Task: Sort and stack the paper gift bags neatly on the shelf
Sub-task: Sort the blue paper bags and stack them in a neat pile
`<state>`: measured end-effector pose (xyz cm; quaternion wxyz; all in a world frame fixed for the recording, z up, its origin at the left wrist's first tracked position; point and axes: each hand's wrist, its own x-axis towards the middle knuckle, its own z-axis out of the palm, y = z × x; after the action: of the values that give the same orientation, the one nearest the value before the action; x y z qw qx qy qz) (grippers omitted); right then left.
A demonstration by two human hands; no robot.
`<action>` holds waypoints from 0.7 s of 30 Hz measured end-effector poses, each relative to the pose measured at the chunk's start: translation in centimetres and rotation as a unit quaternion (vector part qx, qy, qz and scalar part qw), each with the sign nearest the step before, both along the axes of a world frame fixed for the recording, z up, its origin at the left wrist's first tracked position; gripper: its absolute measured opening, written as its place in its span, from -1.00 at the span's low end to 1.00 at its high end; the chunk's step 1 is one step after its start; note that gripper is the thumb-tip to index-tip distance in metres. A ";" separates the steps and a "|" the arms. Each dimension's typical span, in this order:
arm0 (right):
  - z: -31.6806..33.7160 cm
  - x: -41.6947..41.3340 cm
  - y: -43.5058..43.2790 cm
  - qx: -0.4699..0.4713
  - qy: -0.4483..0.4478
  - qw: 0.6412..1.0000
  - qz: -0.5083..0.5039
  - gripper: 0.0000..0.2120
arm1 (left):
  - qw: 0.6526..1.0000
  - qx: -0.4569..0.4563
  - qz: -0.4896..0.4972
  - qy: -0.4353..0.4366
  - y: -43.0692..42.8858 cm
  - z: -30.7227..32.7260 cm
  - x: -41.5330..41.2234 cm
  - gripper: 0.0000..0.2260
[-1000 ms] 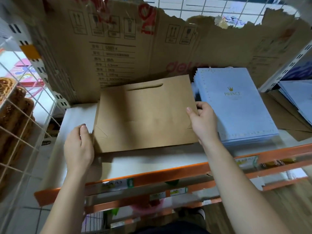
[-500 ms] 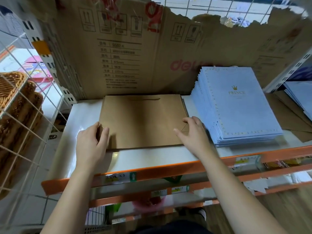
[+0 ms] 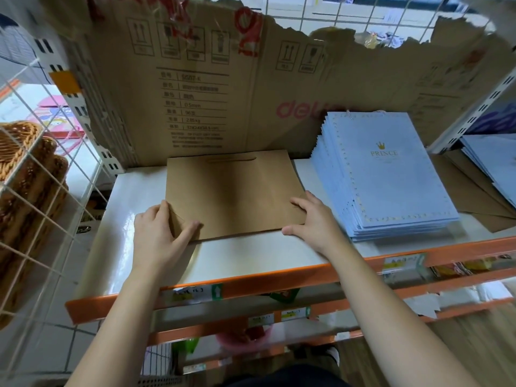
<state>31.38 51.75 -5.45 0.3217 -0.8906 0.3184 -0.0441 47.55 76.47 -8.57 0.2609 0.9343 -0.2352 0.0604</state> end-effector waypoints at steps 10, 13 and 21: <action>2.6 -2.1 0.0 -0.104 -0.115 0.987 0.032 -0.50 | 0.986 -0.015 -0.082 -0.145 -4.4 3.1 -1.7 -0.61; 4.3 -4.2 -1.6 -0.166 -0.197 0.966 0.015 -0.64 | 0.973 -0.026 -0.125 -0.190 -8.4 5.1 -4.0 -0.64; 5.4 -14.6 -12.6 -0.215 -0.235 0.947 -0.039 -0.66 | 0.953 -0.007 -0.216 -0.211 -21.8 7.7 -13.1 -0.64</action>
<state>16.74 39.17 -0.10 0.1863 -0.8900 0.2514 -0.3316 34.48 54.64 -0.88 0.2184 0.8257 -0.4804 0.1996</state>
